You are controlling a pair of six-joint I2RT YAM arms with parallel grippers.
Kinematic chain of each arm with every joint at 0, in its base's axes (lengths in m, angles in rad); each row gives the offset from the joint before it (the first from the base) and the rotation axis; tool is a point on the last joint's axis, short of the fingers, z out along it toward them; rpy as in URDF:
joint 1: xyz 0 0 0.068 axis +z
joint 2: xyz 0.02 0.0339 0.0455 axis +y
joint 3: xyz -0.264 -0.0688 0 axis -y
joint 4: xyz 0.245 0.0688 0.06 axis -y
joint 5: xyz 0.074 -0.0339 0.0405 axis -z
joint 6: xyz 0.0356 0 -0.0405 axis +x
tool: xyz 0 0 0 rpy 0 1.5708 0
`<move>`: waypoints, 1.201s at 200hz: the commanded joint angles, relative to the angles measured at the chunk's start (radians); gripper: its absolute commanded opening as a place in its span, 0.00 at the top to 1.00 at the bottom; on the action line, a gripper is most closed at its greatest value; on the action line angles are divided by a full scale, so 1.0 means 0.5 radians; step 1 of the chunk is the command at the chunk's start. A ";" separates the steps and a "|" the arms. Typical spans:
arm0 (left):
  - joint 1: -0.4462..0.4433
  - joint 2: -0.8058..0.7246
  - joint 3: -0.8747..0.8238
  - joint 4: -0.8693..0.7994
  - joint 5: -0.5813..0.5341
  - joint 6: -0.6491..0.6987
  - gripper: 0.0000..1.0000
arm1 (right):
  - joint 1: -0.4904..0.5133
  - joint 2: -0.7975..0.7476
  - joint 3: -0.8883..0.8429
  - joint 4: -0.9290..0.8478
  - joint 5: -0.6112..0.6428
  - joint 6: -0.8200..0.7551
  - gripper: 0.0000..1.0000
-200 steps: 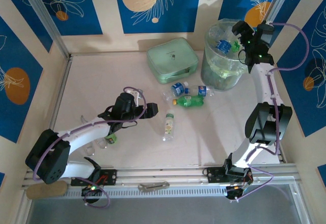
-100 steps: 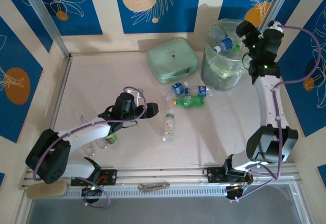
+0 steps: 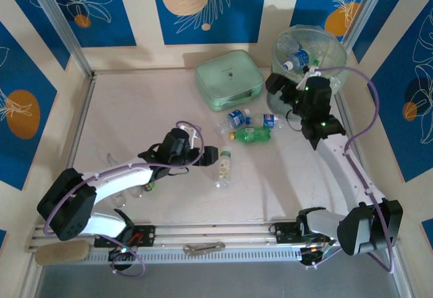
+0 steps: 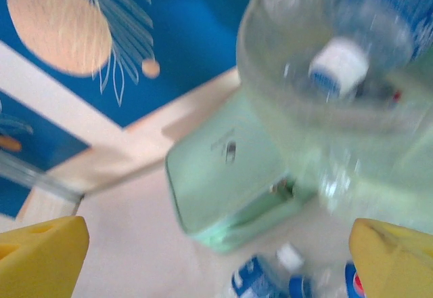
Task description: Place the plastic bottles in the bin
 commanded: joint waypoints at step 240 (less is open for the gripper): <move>-0.658 0.692 0.634 -0.598 -0.462 0.278 0.01 | 0.348 -0.120 -0.540 0.098 0.164 0.518 0.01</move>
